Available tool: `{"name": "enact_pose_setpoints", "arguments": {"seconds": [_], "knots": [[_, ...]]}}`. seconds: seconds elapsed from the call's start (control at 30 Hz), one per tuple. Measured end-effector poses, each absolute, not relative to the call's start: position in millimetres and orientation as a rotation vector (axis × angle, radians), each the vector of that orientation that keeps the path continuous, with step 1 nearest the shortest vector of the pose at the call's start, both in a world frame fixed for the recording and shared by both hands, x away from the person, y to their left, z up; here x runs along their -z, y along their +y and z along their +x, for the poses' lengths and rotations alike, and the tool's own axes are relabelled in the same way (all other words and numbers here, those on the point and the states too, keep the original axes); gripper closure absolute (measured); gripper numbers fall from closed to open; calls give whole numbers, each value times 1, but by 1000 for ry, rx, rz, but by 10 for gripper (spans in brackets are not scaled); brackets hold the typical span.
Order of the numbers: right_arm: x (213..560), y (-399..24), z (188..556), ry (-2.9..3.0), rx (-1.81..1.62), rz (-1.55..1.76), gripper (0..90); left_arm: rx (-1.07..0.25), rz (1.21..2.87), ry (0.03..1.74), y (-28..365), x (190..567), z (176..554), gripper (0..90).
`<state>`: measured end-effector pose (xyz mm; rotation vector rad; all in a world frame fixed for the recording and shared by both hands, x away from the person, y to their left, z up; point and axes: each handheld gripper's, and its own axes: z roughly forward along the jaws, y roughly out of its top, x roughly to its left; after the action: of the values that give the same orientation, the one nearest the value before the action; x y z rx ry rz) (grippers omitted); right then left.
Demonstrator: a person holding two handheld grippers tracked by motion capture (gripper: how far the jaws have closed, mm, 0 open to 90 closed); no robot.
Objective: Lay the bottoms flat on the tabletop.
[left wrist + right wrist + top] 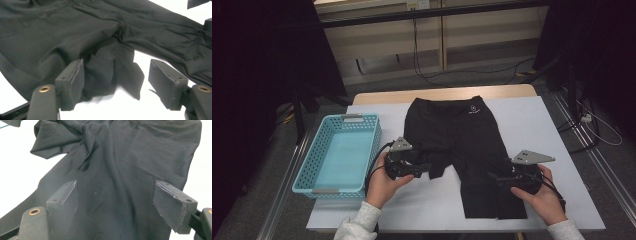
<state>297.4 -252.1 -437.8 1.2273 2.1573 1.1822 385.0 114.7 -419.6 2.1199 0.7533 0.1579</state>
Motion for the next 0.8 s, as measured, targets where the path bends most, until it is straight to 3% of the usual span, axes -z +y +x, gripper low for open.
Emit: {"name": "enact_pose_setpoints", "arguments": {"seconds": [0.37, 0.57, 0.73, 0.8], "knots": [[438, -251, 294, 2158, -1181, 1219, 204, -164, 2165, 787, 106, 438, 386, 431], [438, -250, 294, 2167, -1182, 1210, 204, -106, 2188, 810, 96, 448, 384, 584], [439, -252, 293, 2173, -1181, 1210, 204, -31, 2213, 814, 91, 449, 382, 811], [440, -252, 293, 2174, -1180, 1209, 204, -21, 2217, 812, 89, 449, 381, 835]]}}
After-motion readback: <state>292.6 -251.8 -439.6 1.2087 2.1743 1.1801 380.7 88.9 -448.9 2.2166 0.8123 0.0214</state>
